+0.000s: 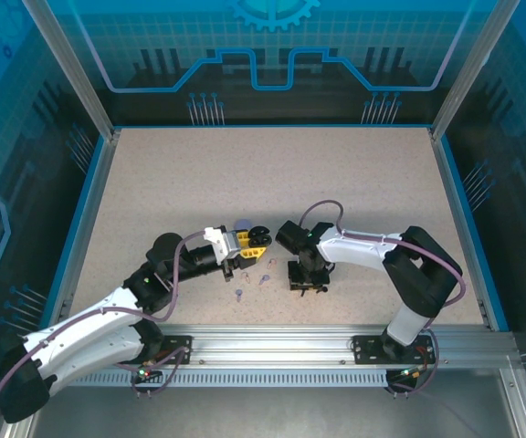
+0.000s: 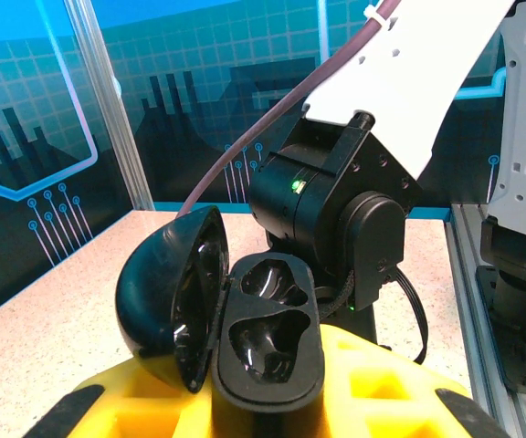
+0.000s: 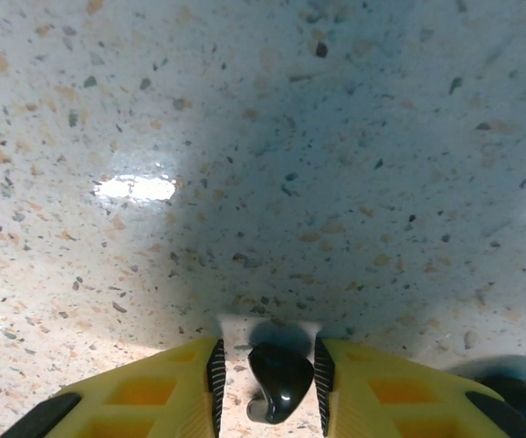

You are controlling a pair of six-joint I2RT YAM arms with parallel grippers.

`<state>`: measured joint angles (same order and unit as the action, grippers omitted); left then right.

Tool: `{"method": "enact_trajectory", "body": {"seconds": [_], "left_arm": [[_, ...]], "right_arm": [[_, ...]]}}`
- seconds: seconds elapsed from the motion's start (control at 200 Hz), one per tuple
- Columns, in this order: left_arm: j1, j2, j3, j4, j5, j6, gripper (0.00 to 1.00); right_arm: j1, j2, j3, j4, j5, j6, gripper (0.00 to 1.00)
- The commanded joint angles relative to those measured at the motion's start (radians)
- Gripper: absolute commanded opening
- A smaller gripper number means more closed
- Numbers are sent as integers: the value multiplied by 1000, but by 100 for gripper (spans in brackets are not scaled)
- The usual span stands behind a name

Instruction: Insert wireless bluetooth earbuds into charging case

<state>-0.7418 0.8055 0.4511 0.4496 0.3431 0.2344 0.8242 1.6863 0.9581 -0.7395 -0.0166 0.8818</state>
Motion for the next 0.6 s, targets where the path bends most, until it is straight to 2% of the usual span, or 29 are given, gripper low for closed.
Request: {"method": "enact_trajectory", "body": {"seconds": [0.0,0.305,0.595], "left_arm": [[-6,-17,-14,10,-15,-16,0],[-6,-29,-12,-2,-19,-15,0],[-5,-31,-22,-15,-26,-33,0]], "right_arm": [[20,25,15,-30,10,-9,33],[31,29,2,-14,4,-17,26],[31,-104,-8,5,59,-70,25]]}}
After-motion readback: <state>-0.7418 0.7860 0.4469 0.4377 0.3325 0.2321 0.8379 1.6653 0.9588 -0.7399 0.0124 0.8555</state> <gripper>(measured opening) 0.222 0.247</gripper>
